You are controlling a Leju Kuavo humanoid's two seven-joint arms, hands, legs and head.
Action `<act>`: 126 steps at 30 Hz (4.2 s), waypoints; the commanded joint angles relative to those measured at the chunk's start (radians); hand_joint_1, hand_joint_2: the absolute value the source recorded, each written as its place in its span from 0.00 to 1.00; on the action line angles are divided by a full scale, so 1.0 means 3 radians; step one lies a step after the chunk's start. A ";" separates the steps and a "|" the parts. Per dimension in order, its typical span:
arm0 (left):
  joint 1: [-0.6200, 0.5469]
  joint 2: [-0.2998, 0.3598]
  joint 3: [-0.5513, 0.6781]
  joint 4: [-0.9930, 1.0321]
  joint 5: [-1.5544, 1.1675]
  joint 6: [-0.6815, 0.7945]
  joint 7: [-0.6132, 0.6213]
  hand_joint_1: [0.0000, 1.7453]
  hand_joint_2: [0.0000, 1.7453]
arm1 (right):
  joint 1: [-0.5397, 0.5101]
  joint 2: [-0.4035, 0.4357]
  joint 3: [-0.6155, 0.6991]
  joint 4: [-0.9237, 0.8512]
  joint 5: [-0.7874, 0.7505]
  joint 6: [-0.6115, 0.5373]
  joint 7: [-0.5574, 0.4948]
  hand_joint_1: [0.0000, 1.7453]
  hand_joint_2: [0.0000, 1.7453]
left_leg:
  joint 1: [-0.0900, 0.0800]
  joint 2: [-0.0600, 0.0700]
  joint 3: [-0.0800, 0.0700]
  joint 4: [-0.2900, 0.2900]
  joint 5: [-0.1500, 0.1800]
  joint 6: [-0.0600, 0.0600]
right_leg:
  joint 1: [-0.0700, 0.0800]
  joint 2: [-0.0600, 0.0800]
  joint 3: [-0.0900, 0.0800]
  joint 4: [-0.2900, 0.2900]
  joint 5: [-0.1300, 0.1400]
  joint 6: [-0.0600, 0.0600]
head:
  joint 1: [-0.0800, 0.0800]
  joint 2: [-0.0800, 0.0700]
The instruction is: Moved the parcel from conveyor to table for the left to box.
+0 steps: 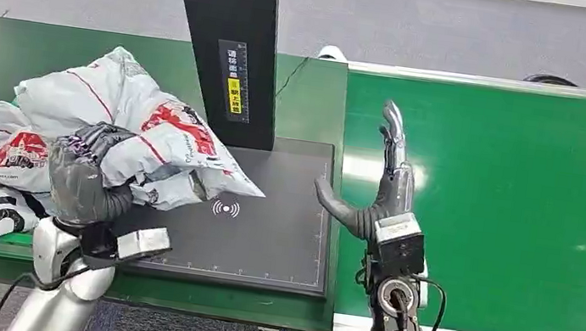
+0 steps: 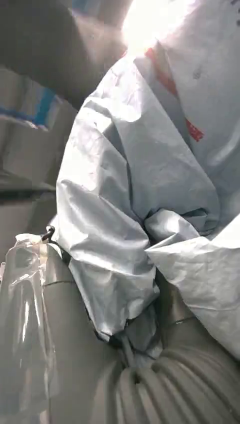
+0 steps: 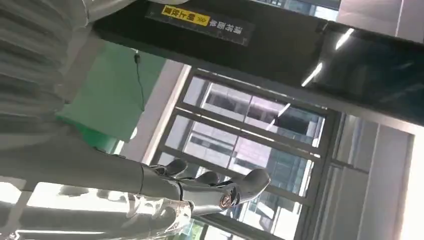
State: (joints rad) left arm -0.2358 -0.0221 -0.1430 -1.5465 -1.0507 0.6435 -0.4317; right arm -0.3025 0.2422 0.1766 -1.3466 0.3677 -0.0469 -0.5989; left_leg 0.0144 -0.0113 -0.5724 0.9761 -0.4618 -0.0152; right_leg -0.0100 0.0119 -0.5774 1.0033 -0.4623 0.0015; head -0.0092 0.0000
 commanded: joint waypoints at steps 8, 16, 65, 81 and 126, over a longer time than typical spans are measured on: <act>-0.0365 0.0069 0.0530 0.1175 -0.0350 -0.0442 0.0753 1.00 1.00 | 0.0218 -0.0195 -0.0079 -0.0202 -0.0014 -0.0080 -0.0001 0.00 1.00 | 0.0000 -0.0004 0.0007 -0.0006 0.0001 0.0003 | 0.0002 -0.0009 0.0011 -0.0007 0.0000 -0.0001 | 0.0000 0.0000; -0.0370 0.0065 0.0774 0.1543 -0.0479 -0.0482 0.1016 1.00 1.00 | 0.0248 -0.0171 -0.0095 -0.0214 0.0013 -0.0028 -0.0004 0.00 1.00 | 0.0000 0.0004 0.0005 -0.0005 0.0000 0.0002 | 0.0001 -0.0001 0.0005 -0.0004 0.0000 -0.0001 | 0.0000 0.0000; -0.0212 0.0035 0.1521 0.1718 -0.0572 -0.0979 0.1637 0.00 1.00 | 0.0264 -0.0233 -0.0006 -0.0088 -0.0003 0.0002 -0.0076 0.00 1.00 | 0.0004 0.0011 0.0019 -0.0010 0.0002 -0.0003 | 0.0004 0.0012 0.0017 -0.0005 0.0006 -0.0008 | 0.0000 0.0000; 0.0096 -0.0108 0.1466 0.0830 0.0374 0.0159 0.0512 0.00 0.00 | 0.0207 -0.0258 0.0117 0.0056 -0.0048 0.0005 -0.0100 0.00 1.00 | 0.0005 0.0008 0.0011 -0.0005 0.0000 -0.0001 | 0.0006 0.0003 0.0013 -0.0004 0.0004 -0.0007 | 0.0001 0.0000; 0.0505 -0.0100 -0.0009 -0.0319 0.3081 -0.0646 -0.0888 0.00 1.00 | -0.0166 -0.0315 0.0447 0.0624 -0.0378 -0.0034 -0.0076 0.00 1.00 | 0.0005 0.0002 -0.0003 -0.0003 0.0003 -0.0001 | 0.0005 -0.0002 0.0003 -0.0004 0.0005 -0.0005 | 0.0000 0.0000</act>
State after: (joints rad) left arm -0.1418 -0.1159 0.1936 -1.5831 -0.3497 0.6389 -0.7038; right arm -0.2914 0.1724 0.2537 -1.2734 0.2705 -0.0519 -0.6420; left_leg 0.0159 -0.0111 -0.5735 0.9754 -0.4613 -0.0166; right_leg -0.0089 0.0125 -0.5772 1.0032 -0.4613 -0.0002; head -0.0092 0.0000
